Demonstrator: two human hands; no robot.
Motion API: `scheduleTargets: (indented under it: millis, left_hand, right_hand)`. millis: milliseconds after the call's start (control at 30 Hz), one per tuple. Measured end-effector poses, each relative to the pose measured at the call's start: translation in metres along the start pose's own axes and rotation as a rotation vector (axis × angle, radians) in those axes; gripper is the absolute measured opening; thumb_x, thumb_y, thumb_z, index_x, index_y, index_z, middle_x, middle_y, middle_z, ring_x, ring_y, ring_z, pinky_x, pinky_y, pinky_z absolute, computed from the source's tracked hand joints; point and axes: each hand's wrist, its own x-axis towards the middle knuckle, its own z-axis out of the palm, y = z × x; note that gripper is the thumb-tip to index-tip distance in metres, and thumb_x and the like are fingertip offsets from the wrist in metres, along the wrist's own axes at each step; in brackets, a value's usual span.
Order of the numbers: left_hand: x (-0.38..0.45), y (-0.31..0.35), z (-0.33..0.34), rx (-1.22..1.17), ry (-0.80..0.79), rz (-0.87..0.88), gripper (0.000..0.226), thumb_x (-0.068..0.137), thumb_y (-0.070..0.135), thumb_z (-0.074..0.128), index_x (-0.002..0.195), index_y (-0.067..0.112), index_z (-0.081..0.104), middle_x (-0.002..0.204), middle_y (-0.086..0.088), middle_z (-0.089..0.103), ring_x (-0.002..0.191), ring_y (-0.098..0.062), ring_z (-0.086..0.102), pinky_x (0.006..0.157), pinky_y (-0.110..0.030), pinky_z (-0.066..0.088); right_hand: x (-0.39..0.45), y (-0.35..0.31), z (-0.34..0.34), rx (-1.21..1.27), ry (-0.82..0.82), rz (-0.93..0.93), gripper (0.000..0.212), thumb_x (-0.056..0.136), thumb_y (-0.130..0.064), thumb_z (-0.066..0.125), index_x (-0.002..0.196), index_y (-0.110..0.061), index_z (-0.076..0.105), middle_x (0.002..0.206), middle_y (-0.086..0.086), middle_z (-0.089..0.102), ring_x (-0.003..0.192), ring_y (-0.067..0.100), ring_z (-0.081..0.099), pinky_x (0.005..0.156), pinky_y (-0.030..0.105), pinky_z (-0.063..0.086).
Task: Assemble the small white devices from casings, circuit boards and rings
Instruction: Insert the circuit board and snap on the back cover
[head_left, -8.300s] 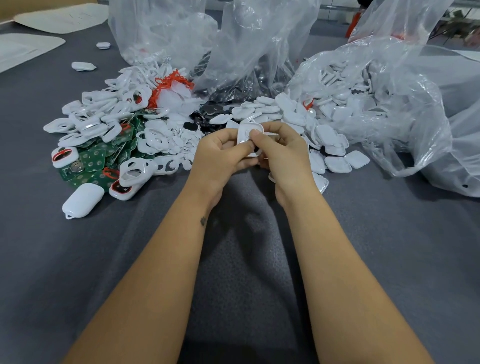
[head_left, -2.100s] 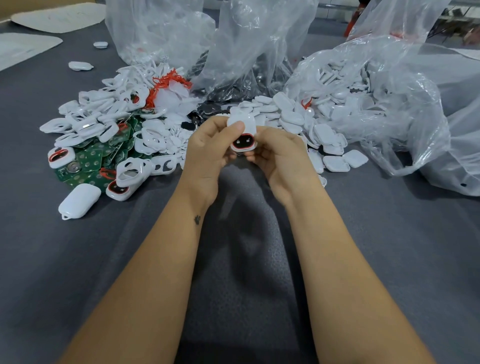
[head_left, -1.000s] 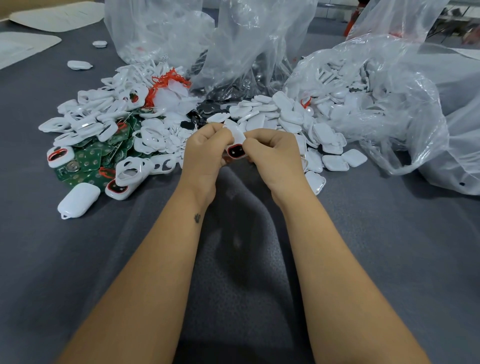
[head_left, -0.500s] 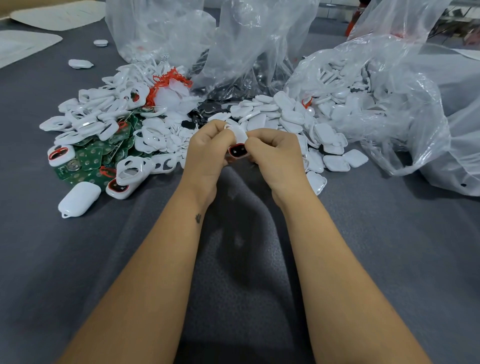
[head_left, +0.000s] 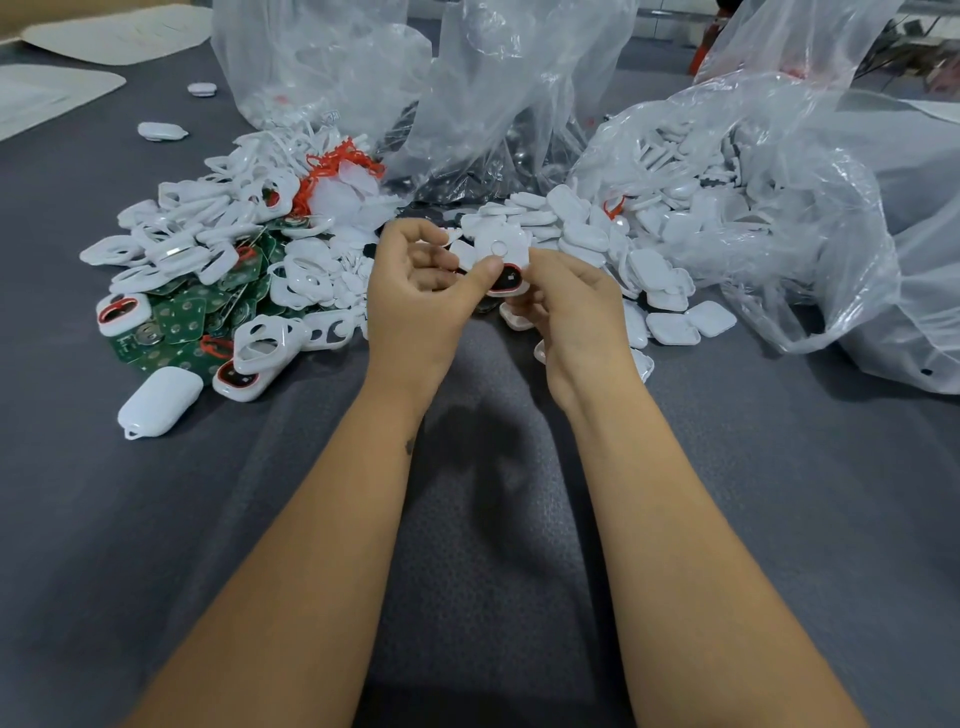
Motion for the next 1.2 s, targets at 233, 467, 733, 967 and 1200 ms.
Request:
scheduleTargets:
  millis: [233, 467, 733, 967, 1200]
  left_hand:
    - [-0.001, -0.001, 0.000, 0.098, -0.023, 0.120, 0.020, 0.082, 0.011, 0.076, 0.100, 0.017, 0.072, 0.092, -0.010, 0.070, 0.079, -0.010, 0.065, 0.078, -0.020, 0.053]
    - [-0.002, -0.004, 0.000, 0.068, -0.058, 0.034, 0.025, 0.087, 0.007, 0.070, 0.112, 0.009, 0.071, 0.099, 0.001, 0.074, 0.092, -0.008, 0.071, 0.089, -0.026, 0.055]
    - [-0.004, 0.000, 0.006, -0.110, -0.189, -0.184, 0.036, 0.095, 0.014, 0.053, 0.060, 0.007, 0.055, 0.065, -0.010, 0.047, 0.065, -0.018, 0.047, 0.067, -0.030, 0.046]
    - [-0.001, 0.006, 0.003, -0.221, -0.147, -0.302, 0.030, 0.094, 0.011, 0.057, 0.066, 0.013, 0.066, 0.069, -0.009, 0.049, 0.065, -0.016, 0.051, 0.065, -0.024, 0.048]
    - [0.001, 0.004, 0.002, -0.267, -0.081, -0.354, 0.023, 0.095, 0.008, 0.057, 0.075, 0.008, 0.069, 0.061, 0.002, 0.066, 0.058, -0.006, 0.062, 0.058, -0.018, 0.052]
  right_hand:
    - [0.000, 0.002, -0.001, -0.100, -0.019, -0.053, 0.028, 0.081, 0.000, 0.055, 0.070, -0.018, 0.074, 0.071, 0.003, 0.064, 0.071, 0.013, 0.054, 0.061, 0.023, 0.040]
    - [-0.004, 0.002, -0.001, -0.357, 0.005, -0.240, 0.020, 0.076, -0.009, 0.059, 0.075, -0.024, 0.072, 0.057, -0.013, 0.061, 0.053, -0.001, 0.050, 0.049, 0.012, 0.038]
    - [-0.004, 0.013, 0.001, -0.869, 0.006, -0.471, 0.014, 0.088, -0.020, 0.062, 0.094, -0.013, 0.073, 0.086, 0.004, 0.063, 0.083, 0.017, 0.057, 0.076, 0.030, 0.044]
    - [-0.008, 0.011, 0.002, -1.022, -0.060, -0.612, 0.022, 0.092, -0.015, 0.052, 0.093, -0.005, 0.072, 0.081, 0.007, 0.049, 0.086, 0.025, 0.047, 0.073, 0.034, 0.036]
    - [-0.008, 0.012, 0.004, -1.077, -0.087, -0.684, 0.020, 0.091, -0.011, 0.053, 0.094, -0.003, 0.072, 0.083, 0.010, 0.053, 0.085, 0.026, 0.048, 0.072, 0.033, 0.036]
